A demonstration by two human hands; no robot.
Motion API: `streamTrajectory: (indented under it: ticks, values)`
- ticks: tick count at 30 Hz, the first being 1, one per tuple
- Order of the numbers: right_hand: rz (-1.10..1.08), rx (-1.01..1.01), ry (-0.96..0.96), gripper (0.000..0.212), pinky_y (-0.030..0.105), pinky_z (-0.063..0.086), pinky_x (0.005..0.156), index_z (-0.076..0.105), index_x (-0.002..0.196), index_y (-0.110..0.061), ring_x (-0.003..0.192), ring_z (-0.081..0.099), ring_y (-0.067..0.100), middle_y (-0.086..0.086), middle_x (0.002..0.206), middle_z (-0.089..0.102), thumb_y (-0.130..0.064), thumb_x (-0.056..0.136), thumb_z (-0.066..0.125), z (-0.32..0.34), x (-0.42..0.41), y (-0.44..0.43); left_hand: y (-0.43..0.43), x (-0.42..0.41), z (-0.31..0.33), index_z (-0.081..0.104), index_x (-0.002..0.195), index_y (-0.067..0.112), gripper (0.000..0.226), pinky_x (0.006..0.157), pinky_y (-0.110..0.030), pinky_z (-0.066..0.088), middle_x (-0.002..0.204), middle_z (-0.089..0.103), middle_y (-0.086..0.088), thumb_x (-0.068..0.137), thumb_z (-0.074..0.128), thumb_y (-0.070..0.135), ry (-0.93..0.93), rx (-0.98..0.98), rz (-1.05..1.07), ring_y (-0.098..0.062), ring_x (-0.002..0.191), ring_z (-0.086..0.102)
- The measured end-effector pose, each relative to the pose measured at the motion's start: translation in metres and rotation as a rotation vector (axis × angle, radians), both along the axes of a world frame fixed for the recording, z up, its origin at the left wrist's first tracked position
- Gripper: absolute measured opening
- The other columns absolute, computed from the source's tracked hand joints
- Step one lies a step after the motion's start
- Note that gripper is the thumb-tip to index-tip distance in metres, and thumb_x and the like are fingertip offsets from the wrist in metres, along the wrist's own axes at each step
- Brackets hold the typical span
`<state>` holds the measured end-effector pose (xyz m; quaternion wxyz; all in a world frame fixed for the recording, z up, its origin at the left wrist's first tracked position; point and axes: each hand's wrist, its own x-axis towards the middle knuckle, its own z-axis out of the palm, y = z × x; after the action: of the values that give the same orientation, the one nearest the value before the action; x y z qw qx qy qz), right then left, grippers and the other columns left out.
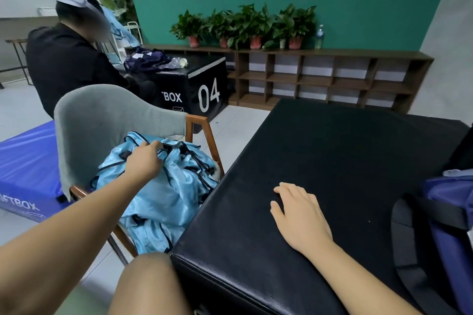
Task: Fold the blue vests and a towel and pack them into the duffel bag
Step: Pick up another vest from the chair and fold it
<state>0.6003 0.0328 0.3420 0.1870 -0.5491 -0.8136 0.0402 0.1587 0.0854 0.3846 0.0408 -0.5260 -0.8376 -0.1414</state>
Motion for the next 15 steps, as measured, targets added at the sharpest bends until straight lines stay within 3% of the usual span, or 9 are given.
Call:
streamTrajectory:
  ticks: [3,5,7,10,12,15]
  values:
    - [-0.005,0.004,-0.003,0.042,0.034,0.031,0.119,0.054,0.147,-0.027,0.145,0.042,0.011,-0.014,0.156,0.047,-0.044,0.111,0.041,-0.001,0.0,0.0,0.0,-0.014,-0.004,0.064,0.131,0.022,0.039,0.075,-0.044,0.058,0.114,0.071,-0.014,0.092,0.069,0.018,-0.019,0.009,0.001,-0.036,0.102,0.067]
    - [-0.008,0.007,0.001,0.042,0.034,0.032,0.118,0.055,0.146,-0.027,0.145,0.042,0.011,-0.013,0.156,0.048,-0.044,0.11,0.042,0.0,0.0,0.0,0.0,-0.019,-0.004,0.07,0.113,0.02,0.026,0.069,-0.041,0.057,0.1,0.074,-0.013,0.089,0.064,0.011,-0.038,0.036,0.034,-0.036,0.09,0.067]
    - [-0.008,0.008,0.005,0.041,0.033,0.032,0.118,0.056,0.146,-0.027,0.145,0.043,0.011,-0.013,0.156,0.049,-0.043,0.11,0.043,0.0,0.0,0.0,-0.002,-0.018,0.0,0.07,0.088,0.016,0.019,0.061,-0.037,0.052,0.08,0.07,-0.012,0.084,0.055,0.005,-0.027,0.043,0.048,-0.035,0.073,0.063]
    - [-0.01,0.011,0.015,0.041,0.033,0.032,0.118,0.056,0.145,-0.026,0.144,0.043,0.011,-0.014,0.155,0.05,-0.043,0.11,0.043,0.001,0.0,-0.002,-0.008,-0.015,0.012,0.051,0.062,0.01,0.016,0.047,-0.029,0.034,0.051,0.051,-0.008,0.075,0.048,0.001,-0.035,0.049,0.043,-0.028,0.05,0.046]
    - [-0.013,0.013,0.01,0.041,0.033,0.033,0.118,0.056,0.145,-0.027,0.143,0.044,0.011,-0.014,0.154,0.05,-0.043,0.11,0.043,0.001,0.0,-0.002,-0.014,-0.02,0.018,0.054,0.062,0.007,0.016,0.05,-0.033,0.041,0.054,0.054,-0.012,0.077,0.05,0.002,-0.066,0.089,0.059,-0.032,0.055,0.051]
    - [-0.02,0.018,0.006,0.039,0.033,0.035,0.116,0.058,0.142,-0.027,0.14,0.047,0.012,-0.014,0.151,0.053,-0.042,0.11,0.043,0.0,0.0,-0.003,-0.025,-0.027,0.031,0.066,0.076,0.01,0.017,0.064,-0.042,0.057,0.073,0.068,-0.016,0.086,0.052,0.009,-0.102,0.156,0.073,-0.039,0.072,0.063]
